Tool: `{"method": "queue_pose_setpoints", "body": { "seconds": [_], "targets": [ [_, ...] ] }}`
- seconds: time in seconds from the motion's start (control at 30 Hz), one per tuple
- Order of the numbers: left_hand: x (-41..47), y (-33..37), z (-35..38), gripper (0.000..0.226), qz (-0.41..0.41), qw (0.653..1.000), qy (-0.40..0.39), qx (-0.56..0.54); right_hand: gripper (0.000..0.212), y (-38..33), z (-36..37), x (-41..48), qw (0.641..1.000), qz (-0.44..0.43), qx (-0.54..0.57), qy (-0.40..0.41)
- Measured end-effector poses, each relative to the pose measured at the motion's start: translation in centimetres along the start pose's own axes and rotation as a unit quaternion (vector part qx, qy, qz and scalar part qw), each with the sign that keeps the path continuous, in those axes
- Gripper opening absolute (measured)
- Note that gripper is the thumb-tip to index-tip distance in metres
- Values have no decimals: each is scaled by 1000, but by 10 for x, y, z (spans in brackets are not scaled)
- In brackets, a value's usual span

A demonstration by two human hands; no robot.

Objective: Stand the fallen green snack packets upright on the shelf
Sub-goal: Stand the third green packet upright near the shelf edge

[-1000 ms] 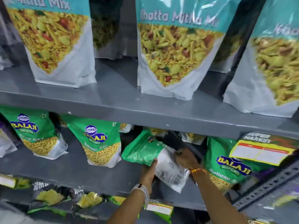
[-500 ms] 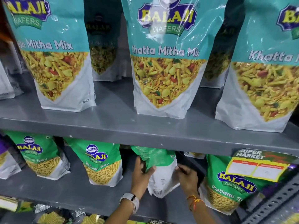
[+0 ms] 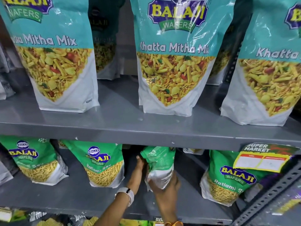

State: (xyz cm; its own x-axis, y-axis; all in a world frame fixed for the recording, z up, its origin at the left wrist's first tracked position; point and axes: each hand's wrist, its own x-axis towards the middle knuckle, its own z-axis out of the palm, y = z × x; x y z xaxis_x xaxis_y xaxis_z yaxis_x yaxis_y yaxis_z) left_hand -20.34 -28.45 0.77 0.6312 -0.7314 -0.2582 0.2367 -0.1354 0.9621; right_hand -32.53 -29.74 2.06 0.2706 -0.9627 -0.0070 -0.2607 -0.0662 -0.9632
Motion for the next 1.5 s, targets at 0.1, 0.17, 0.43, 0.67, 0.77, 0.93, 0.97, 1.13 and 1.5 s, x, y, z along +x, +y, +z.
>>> {"method": "queue_pose_setpoints", "body": {
  "seconds": [0.1,0.17,0.43,0.67,0.77,0.93,0.97,1.13,1.5],
  "targets": [
    [1,1,2,47,-32,999,-13,-10,94,-5,8,-3,1000,29,4,-8],
    [-4,-2,0,58,-50,998,-36,-12,86,-2,5,3,1000,17,-10,-18],
    [-21,-19,0,65,-1,999,3,-42,59,21,-23,39,988,-32,31,-149],
    [5,13,-2,66,39,997,53,28,59,52,-38,76,977,7,101,-187],
    [21,24,-4,64,-17,999,7,36,45,54,-39,77,978,6,82,-192],
    [15,28,10,49,-4,999,35,12,38,47,-41,73,979,-5,48,-199],
    [12,28,12,48,-7,1000,31,2,41,47,-42,72,980,-13,33,-195],
    [-1,17,16,35,38,998,46,-27,38,42,-41,63,985,-120,-54,-111],
    [-20,-3,7,27,98,992,46,63,43,47,-40,53,992,-62,26,-107]
  ]
}}
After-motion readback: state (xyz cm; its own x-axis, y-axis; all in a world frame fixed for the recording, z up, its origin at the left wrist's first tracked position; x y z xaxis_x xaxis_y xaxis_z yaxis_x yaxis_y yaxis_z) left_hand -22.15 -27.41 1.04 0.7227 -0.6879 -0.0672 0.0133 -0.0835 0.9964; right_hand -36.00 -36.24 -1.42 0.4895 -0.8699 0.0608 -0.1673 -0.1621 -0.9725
